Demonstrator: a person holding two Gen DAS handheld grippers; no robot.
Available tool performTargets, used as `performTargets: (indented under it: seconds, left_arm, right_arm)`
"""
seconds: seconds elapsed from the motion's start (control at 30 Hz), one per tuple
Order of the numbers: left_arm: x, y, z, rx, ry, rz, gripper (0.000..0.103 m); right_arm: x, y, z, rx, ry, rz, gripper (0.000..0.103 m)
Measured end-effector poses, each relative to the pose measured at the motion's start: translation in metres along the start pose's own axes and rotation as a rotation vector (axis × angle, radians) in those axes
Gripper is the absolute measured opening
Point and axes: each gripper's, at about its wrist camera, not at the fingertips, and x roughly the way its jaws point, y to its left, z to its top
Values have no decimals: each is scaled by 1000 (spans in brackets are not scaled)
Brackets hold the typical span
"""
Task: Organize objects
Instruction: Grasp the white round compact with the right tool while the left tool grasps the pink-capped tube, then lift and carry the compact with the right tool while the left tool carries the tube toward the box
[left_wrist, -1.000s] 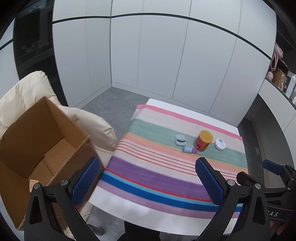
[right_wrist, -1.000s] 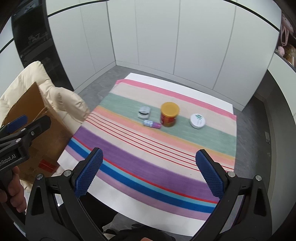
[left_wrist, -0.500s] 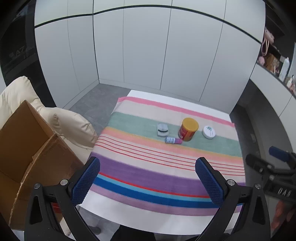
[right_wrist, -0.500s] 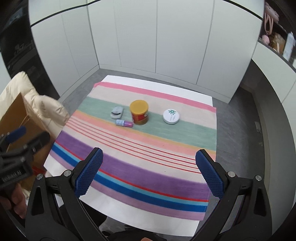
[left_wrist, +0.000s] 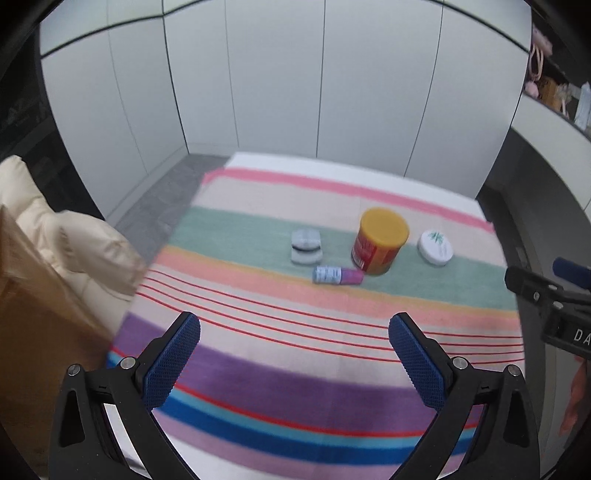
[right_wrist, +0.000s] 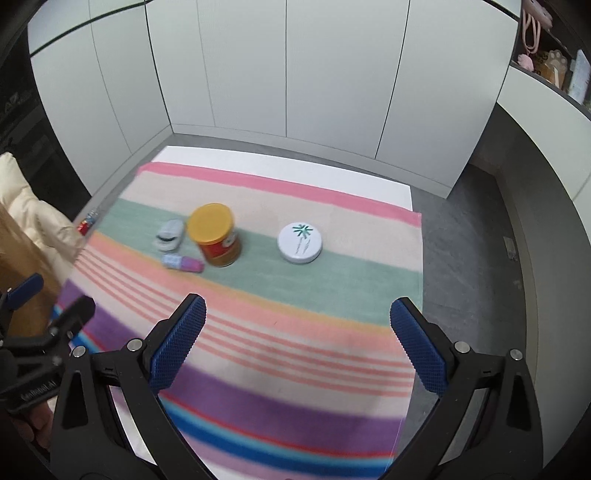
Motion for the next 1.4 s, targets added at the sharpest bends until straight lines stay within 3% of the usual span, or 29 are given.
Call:
performTargets:
  seconds: [0.33,0.67,0.77,0.87,0.93,1.03,1.4]
  left_arm:
    - [78,-32,7,38,38,-7,100]
    - [130,-40,12,17,81,-21,81]
    - [131,-43,13,40,49,-19,76]
    - [129,-42,13,35,22,-12,59]
    - [130,-41,14,29,24,-22,59]
    - [130,-38,15,31,32,-18,58]
    - [80,-34,23,37,37,-49,58]
  right_arm:
    - [98,-17,-2,-1,58,3,99]
    - [157,-16,9,-16,69,22,96]
    - [169,-11,13,-30,67,23,96]
    - [178,-7,19,-43,59,26,90]
    - [182,-7,23,-27,59,44,84]
    - [181,-5,27,-38,42,55,60]
    - [147,-2,16,-8,75,50,60]
